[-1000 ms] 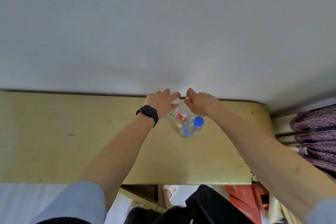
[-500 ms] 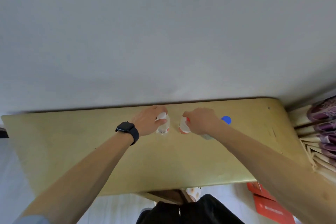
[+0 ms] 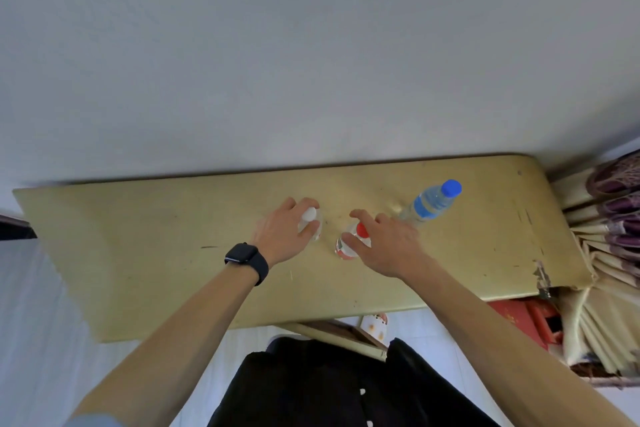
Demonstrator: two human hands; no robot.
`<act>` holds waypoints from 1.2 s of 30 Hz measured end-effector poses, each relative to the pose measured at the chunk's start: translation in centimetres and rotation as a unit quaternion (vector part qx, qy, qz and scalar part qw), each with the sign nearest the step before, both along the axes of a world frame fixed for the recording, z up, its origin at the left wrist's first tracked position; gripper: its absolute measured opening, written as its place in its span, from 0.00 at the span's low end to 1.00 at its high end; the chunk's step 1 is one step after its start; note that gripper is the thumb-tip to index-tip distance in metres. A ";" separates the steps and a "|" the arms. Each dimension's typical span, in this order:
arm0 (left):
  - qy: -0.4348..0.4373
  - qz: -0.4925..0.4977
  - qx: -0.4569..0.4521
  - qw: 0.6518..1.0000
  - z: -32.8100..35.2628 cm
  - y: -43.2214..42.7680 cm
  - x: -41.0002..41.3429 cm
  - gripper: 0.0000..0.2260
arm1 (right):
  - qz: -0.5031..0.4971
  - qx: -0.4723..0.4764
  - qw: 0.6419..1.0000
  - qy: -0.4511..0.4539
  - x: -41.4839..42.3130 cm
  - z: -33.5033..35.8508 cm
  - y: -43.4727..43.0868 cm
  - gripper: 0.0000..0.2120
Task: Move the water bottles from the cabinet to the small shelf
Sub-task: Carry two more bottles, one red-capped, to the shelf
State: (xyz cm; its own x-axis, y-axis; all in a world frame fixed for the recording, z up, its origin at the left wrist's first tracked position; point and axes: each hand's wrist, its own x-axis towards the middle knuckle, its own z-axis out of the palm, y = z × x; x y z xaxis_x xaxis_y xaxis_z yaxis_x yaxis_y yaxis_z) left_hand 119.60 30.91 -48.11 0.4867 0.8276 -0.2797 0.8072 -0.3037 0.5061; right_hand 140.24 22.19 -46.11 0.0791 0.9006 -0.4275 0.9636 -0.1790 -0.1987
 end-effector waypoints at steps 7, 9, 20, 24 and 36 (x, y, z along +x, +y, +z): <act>0.075 -0.078 0.075 0.991 -0.1 0.1 1.8 0.14 | -0.083 0.081 0.993 0.007 -1.9 -1.4 -0.9 0.15; 0.083 -0.121 0.088 0.985 -0.1 -0.2 2.3 0.14 | -0.119 0.085 0.989 0.020 -1.8 -1.4 -1.8 0.13; 0.050 -0.357 0.127 0.924 2.1 -7.4 11.2 0.14 | -0.436 0.166 0.880 0.088 2.2 0.8 -20.0 0.12; 0.025 -0.483 0.139 0.864 3.2 -15.7 16.9 0.13 | -0.544 0.196 0.814 0.053 1.8 1.3 -31.0 0.13; -0.123 -0.705 0.156 0.681 9.6 -54.2 21.3 0.15 | -0.824 0.244 0.505 -0.078 -12.3 5.7 -70.3 0.12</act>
State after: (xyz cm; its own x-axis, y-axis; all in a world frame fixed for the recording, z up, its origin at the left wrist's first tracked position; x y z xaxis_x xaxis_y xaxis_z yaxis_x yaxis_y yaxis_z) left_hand 140.89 -23.30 -38.52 0.8600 -0.5090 0.0355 -0.4943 -0.8137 0.3060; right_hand 127.89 -48.16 -40.39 0.8921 -0.4480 -0.0594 -0.4035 -0.7304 -0.5511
